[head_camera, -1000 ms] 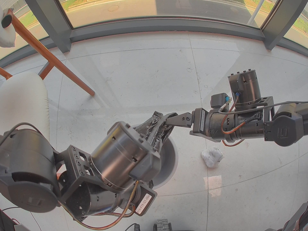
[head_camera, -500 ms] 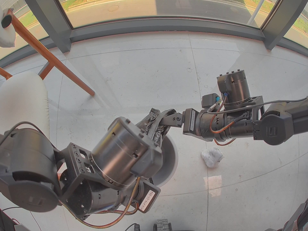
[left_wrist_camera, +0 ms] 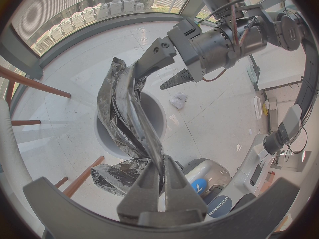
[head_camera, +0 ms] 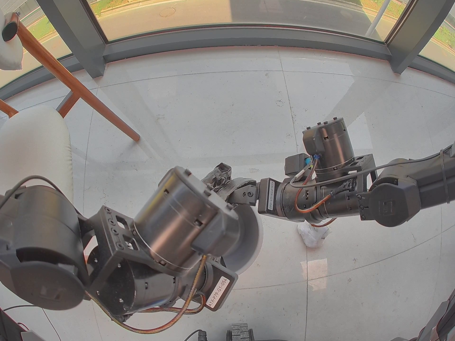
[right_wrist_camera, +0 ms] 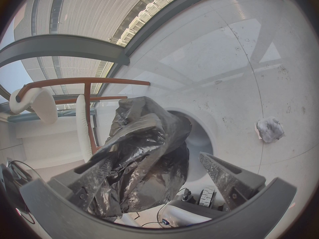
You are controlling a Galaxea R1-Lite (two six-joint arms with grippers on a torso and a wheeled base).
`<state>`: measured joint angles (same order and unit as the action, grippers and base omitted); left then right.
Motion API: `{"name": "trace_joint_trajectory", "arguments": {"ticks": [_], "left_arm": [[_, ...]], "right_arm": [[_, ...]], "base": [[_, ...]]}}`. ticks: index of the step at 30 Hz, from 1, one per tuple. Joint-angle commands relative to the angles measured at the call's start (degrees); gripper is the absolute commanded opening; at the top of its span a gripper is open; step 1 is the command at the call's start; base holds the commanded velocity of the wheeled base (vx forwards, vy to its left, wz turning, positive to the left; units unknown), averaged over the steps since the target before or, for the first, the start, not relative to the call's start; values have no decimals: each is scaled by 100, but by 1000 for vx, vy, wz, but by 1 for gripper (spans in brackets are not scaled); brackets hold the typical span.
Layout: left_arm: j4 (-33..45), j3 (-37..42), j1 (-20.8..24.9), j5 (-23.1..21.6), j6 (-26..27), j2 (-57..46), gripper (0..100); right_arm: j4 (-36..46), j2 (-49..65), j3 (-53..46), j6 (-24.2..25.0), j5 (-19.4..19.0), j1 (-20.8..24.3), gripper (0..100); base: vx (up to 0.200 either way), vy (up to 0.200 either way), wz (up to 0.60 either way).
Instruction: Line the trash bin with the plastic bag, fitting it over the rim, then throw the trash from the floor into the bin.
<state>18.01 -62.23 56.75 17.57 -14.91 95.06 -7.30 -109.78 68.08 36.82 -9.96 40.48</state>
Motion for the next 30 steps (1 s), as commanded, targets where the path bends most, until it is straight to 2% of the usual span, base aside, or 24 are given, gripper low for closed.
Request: {"name": "trace_joint_trajectory", "arguments": {"ticks": [1, 3, 12, 20, 27, 28, 30], "left_arm": [[10, -8, -6, 1, -3, -23, 0], [10, 53, 3, 1, -3, -40, 0], [10, 89, 3, -8, -3, -102, 0], [1, 53, 12, -16, 6, -67, 0], [1, 53, 12, -16, -3, -102, 0], [1, 53, 12, -16, -3, -102, 0], [1, 53, 12, -8, -3, -102, 0]], "right_arm": [[-52, -176, 91, -8, 143, -23, 100], [-70, -351, 319, 1, 372, -85, 100], [-78, -334, 592, 19, 363, -296, 100], [-78, -290, 610, 45, 319, -67, 100], [-96, -369, 610, 63, 319, -58, 100], [-96, -378, 610, 54, 319, -58, 0], [-96, -387, 610, 54, 328, -58, 0]], "base": [[0, 0, 0], [0, 0, 0], [0, 0, 0], [0, 0, 0], [0, 0, 0], [0, 0, 0], [0, 0, 0]]}}
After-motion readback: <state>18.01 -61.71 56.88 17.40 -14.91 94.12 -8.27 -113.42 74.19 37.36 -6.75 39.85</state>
